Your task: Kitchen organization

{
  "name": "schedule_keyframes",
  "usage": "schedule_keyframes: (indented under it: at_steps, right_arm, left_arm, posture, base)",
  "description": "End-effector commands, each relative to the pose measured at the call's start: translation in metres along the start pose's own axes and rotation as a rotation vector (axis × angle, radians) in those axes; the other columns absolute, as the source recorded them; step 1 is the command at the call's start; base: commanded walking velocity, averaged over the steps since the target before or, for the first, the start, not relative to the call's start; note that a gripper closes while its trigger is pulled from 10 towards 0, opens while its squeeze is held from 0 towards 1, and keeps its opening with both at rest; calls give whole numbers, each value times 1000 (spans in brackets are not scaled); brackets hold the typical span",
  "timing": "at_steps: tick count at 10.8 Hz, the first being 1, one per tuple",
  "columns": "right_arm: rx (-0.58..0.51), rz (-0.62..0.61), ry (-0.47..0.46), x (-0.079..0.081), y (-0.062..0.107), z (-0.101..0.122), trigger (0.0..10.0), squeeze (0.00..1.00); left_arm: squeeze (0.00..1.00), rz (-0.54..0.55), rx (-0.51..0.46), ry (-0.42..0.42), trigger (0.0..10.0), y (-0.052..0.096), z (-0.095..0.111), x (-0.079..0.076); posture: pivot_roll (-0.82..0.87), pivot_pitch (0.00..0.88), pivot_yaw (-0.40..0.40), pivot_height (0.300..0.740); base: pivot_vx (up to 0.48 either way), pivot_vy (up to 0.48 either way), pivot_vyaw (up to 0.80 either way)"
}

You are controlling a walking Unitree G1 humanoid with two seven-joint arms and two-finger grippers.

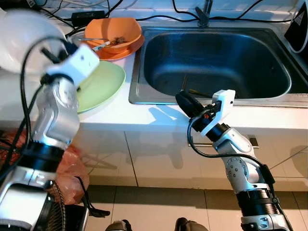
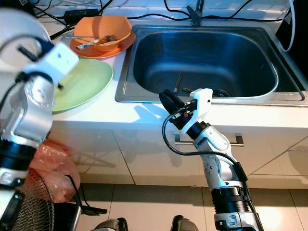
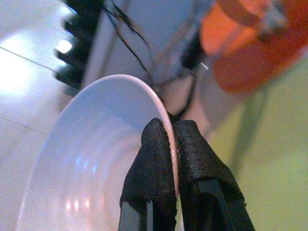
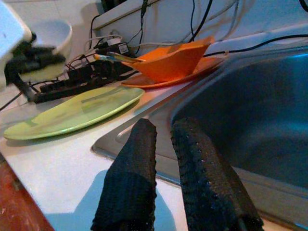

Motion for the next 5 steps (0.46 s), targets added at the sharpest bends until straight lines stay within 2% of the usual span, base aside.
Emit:
schedule_keyframes:
  at_steps: [1, 2, 3, 5]
  right_arm:
    - [58, -28, -24, -4, 4, -16, 10000, 0]
    - [58, -29, -25, -4, 4, -16, 10000, 0]
    - [58, -30, -25, -4, 4, -16, 10000, 0]
    - [56, -34, -24, -4, 4, -16, 10000, 0]
  left_arm:
    - [0, 157, -147, -38, 10000, 2, 34, 35]
    - [0, 205, -237, -57, 10000, 5, 53, 44]
    - [0, 228, -372, -48, 10000, 10, 83, 49]
    - [0, 160, -604, 128, 10000, 27, 130, 38]
  posture:
    - [42, 149, 31, 740]
    - [42, 149, 31, 740]
    - [37, 149, 34, 740]
    - [33, 148, 37, 740]
  base:
    - [0, 0, 0]
    - [0, 0, 0]
    - [0, 0, 0]
    - [0, 0, 0]
Point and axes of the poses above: a point about 5 cm out from each wrist's last joint towards the gripper, its own y axis pointing back from the gripper into the wrist, its own z axis along the axis of the wrist's last joint, x = y × z, the point moved 4 cm from there along -y, pointing out of the wrist towards the gripper, and after that the axes turned 4 degrees about -y, right-handed, at the moved point
